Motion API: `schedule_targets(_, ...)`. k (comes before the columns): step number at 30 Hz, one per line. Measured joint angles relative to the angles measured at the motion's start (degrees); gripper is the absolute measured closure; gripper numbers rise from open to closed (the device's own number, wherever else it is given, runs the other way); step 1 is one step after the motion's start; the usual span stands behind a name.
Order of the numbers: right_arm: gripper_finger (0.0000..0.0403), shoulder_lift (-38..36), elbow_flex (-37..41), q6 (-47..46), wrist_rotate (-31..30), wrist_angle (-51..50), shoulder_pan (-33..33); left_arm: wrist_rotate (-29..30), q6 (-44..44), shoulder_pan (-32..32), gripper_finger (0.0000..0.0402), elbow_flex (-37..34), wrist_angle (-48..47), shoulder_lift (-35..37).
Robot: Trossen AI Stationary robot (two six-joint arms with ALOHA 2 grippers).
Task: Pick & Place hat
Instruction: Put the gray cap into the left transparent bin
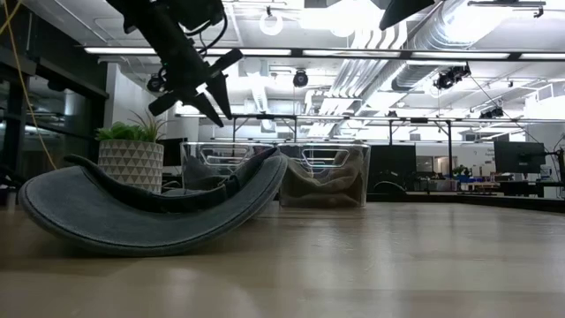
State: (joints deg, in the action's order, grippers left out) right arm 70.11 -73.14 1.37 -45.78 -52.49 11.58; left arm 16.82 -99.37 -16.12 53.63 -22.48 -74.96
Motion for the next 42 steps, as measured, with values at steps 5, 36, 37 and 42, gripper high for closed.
schedule_targets(5, 0.0222, 0.00, 0.00, 0.05, -0.18, 0.00, -0.09, -2.96, 4.68, 0.00, 0.0393, 0.00, -0.07, 0.87)
schedule_targets(36, 0.0222, 0.00, 0.00, -10.00, 9.18, 0.50, -0.07, 1.10, -7.06, 35.45, 0.0401, 0.00, -16.68, 7.85)
schedule_targets(37, 0.0222, 0.00, 0.00, -10.68, 9.96, 0.72, -0.07, 0.88, -7.37, 36.50, 0.0401, 0.00, -17.68, 7.85)
schedule_targets(42, 0.0222, 0.00, 0.00, -14.66, 14.13, 2.67, 0.45, 0.49, -7.66, 40.54, 0.0401, 0.00, -21.95, 7.17)
